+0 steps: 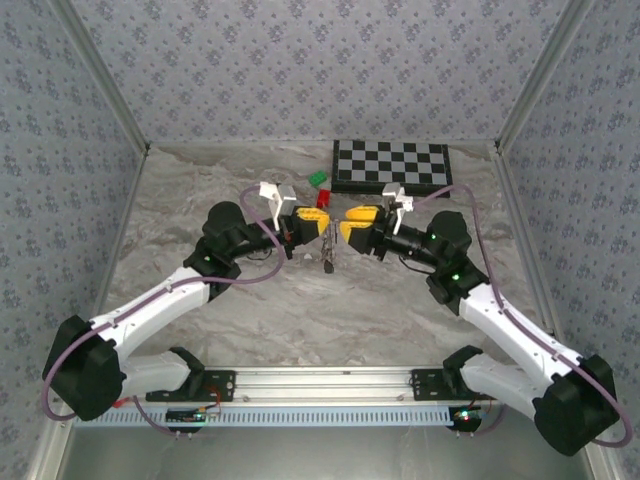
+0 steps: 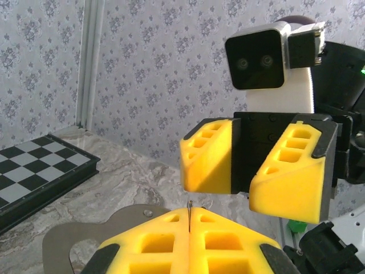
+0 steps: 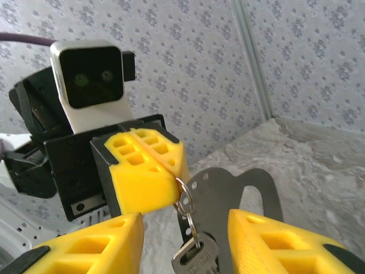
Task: Put the keys on the keyring
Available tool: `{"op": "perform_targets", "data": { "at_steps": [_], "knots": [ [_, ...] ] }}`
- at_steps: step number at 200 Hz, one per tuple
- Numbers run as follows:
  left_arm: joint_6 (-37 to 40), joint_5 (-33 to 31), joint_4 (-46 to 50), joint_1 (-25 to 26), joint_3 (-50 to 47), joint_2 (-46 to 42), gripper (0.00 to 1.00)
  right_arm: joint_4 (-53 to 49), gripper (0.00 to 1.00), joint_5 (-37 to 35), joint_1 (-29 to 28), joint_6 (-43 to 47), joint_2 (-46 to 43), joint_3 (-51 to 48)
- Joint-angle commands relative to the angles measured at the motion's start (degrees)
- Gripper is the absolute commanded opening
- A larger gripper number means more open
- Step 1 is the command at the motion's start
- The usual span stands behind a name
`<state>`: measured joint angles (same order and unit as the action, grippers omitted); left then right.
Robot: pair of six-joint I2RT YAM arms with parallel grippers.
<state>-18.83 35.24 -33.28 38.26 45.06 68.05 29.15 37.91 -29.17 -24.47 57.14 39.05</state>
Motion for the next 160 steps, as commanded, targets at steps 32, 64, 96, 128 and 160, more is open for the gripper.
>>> {"op": "perform_targets", "data": {
  "at_steps": [32,64,96,128,160],
  "knots": [
    [-1.39,0.70,-4.27,0.15,1.24,-0.74,0.00,8.54,0.38,6.35,0.89,-6.09,4.14,3.01],
    [-1.39,0.82,-4.24,0.14,1.17,-0.95,0.00,9.00,0.33,7.24,0.97,-6.35,5.58,3.76],
    [-1.21,0.54,-3.99,0.15,1.17,-1.26,0.00,8.74,0.28,7.79,1.00,-6.35,6.48,3.83],
    [-1.18,0.53,-4.08,0.14,1.26,-1.43,0.00,8.30,0.25,7.92,0.96,-5.94,7.23,3.69],
    [-1.37,0.71,-4.17,0.15,1.26,-1.34,0.00,8.91,0.20,8.23,0.88,-5.79,7.86,3.81]
  ]
}}
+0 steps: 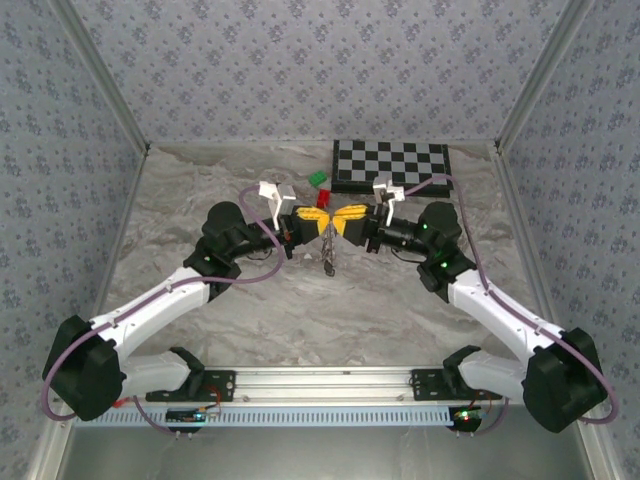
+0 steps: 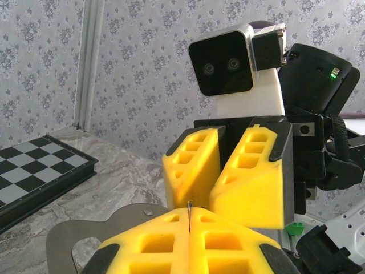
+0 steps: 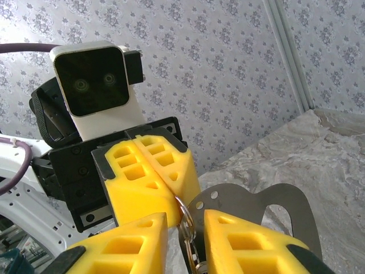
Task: Put the keys on the keyring
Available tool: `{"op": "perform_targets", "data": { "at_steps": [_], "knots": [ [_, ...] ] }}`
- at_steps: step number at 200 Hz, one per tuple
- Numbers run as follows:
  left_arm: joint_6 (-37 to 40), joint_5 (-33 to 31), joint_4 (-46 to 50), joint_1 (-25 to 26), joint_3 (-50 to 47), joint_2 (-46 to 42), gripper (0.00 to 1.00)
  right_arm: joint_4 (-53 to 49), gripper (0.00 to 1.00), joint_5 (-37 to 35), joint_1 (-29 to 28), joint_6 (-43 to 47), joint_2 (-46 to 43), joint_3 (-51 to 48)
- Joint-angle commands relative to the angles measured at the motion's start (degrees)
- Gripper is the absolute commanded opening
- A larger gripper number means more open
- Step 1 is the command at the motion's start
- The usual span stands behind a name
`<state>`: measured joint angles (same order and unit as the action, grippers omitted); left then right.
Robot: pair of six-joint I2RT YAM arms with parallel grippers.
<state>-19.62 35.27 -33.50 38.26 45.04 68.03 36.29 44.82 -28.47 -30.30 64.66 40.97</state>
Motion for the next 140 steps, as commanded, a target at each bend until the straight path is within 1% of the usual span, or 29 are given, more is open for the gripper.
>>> {"op": "perform_targets", "data": {
  "at_steps": [1,39,62,100,111,114,121,140],
  "knots": [
    [-0.59,0.68,-3.95,0.15,1.28,-1.32,0.00,1.76,0.20,1.28,0.17,0.06,0.36,1.90],
    [-0.51,0.78,-3.87,0.15,1.36,-1.33,0.00,1.86,0.13,1.67,0.15,-0.19,1.15,2.05],
    [-0.51,0.75,-3.86,0.09,1.40,-1.36,0.00,1.85,0.15,2.11,-0.09,-0.14,1.65,2.27],
    [-0.60,0.76,-3.94,0.15,1.40,-1.26,0.00,1.98,0.15,2.21,-0.49,0.32,2.05,2.53],
    [-0.68,0.79,-4.08,0.15,1.40,-1.08,0.00,1.94,0.12,2.38,-0.70,0.48,2.18,2.68],
    [-0.68,0.85,-4.16,0.15,1.37,-1.10,0.00,1.94,0.09,2.38,-0.75,0.53,2.23,2.75],
    [-0.77,0.90,-4.12,0.12,1.29,-1.01,0.00,1.86,0.00,2.69,-0.83,0.75,2.31,2.79],
    [-0.70,0.30,-3.58,0.08,1.35,-1.11,0.00,-1.40,0.00,3.18,-0.69,2.01,2.14,3.67]
  ]
}}
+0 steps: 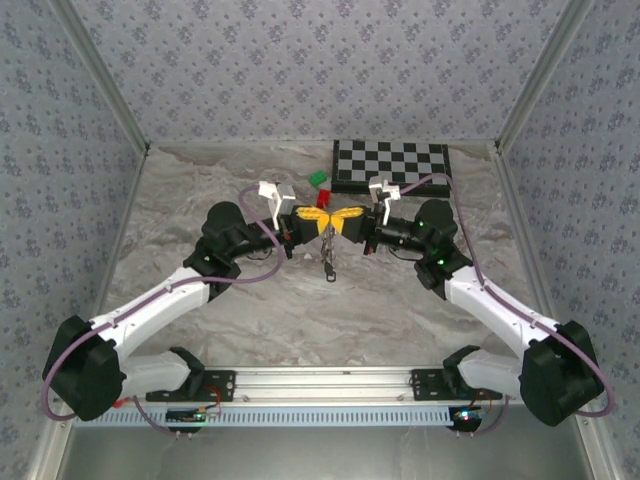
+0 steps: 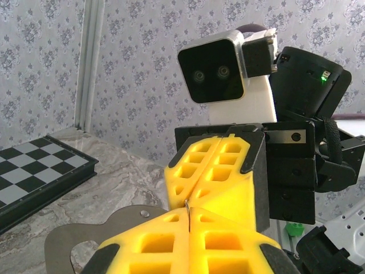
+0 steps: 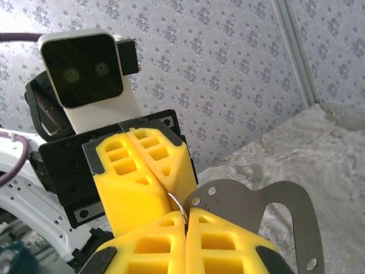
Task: Put the keys on the keyring
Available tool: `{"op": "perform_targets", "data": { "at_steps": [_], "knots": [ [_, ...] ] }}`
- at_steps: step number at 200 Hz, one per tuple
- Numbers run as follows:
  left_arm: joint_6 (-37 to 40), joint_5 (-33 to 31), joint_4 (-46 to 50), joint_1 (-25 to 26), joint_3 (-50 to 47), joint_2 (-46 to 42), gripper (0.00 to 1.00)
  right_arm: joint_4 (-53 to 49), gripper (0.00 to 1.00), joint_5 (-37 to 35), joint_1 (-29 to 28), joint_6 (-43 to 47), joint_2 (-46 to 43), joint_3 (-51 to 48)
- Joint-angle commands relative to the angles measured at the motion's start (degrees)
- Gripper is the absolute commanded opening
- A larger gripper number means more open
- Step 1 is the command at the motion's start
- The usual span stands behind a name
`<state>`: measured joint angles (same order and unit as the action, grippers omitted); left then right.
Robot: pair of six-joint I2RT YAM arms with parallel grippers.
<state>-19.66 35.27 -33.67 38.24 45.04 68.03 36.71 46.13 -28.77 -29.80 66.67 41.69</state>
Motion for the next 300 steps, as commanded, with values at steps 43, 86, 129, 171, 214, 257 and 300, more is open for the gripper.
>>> {"op": "perform_targets", "data": {
  "at_steps": [43,86,129,171,214,257,300],
  "knots": [
    [0.19,1.52,0.71,-1.42,2.38,-1.23,0.23,-23.68,0.00,1.06,1.11,13.21,-4.16,7.59],
    [4.28,4.22,6.56,-2.71,4.32,-0.84,0.30,-52.67,0.00,-2.89,1.11,29.63,-3.99,18.58],
    [6.49,7.76,9.25,-2.91,6.44,0.83,0.30,-75.38,0.00,-11.77,-1.66,42.77,0.21,29.73],
    [7.73,10.68,12.85,-2.70,7.52,1.66,0.31,-85.44,0.00,-19.62,-4.58,48.50,4.25,37.83],
    [9.70,12.47,16.78,-1.99,8.94,3.62,0.31,-87.99,0.00,-24.38,-6.83,50.54,6.35,41.18],
    [10.11,13.76,18.38,-1.24,10.70,6.20,0.30,-87.65,0.00,-25.31,-7.71,51.23,6.62,41.37],
    [11.26,15.13,21.67,-0.77,12.56,8.28,0.30,-87.01,0.00,-27.01,-8.22,51.51,6.96,41.12]
  ]
}}
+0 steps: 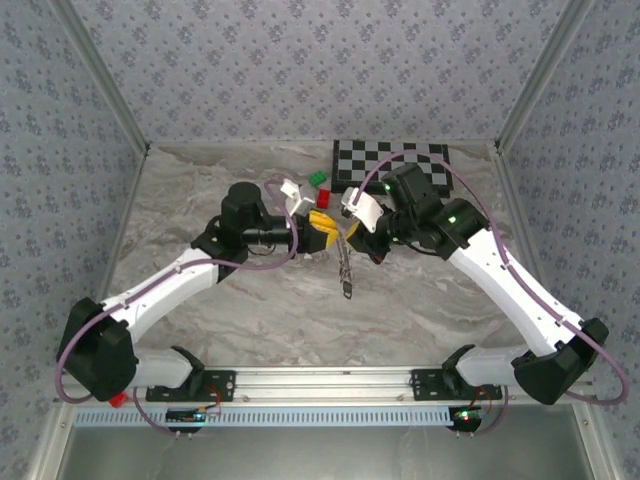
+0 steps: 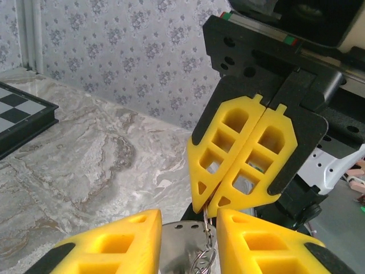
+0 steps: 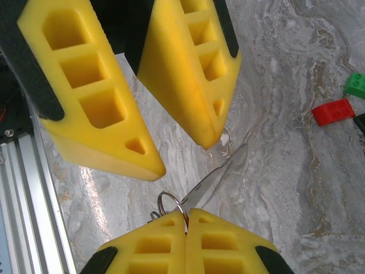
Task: Put the keys on the keyring
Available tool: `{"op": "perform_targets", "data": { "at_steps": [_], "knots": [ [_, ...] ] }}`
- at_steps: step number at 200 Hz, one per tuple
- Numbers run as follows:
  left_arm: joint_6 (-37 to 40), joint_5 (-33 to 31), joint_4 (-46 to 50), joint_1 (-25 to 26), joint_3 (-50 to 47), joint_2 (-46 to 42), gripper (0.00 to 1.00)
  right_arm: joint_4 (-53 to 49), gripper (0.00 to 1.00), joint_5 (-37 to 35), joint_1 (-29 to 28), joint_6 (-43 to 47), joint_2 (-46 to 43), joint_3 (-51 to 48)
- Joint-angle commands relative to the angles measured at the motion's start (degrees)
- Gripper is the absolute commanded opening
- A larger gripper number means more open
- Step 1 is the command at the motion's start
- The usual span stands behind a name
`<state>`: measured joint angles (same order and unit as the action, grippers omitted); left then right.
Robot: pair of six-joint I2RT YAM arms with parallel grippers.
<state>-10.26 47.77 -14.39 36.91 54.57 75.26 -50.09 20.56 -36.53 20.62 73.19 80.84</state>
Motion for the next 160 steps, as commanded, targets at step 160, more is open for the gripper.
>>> {"op": "perform_targets", "data": {
  "at_steps": [160],
  "knots": [
    [4.32,4.97,6.39,1.84,5.55,4.82,0.06,1.20,0.00,-1.48,-1.51,1.00,0.38,1.04]
  ]
}}
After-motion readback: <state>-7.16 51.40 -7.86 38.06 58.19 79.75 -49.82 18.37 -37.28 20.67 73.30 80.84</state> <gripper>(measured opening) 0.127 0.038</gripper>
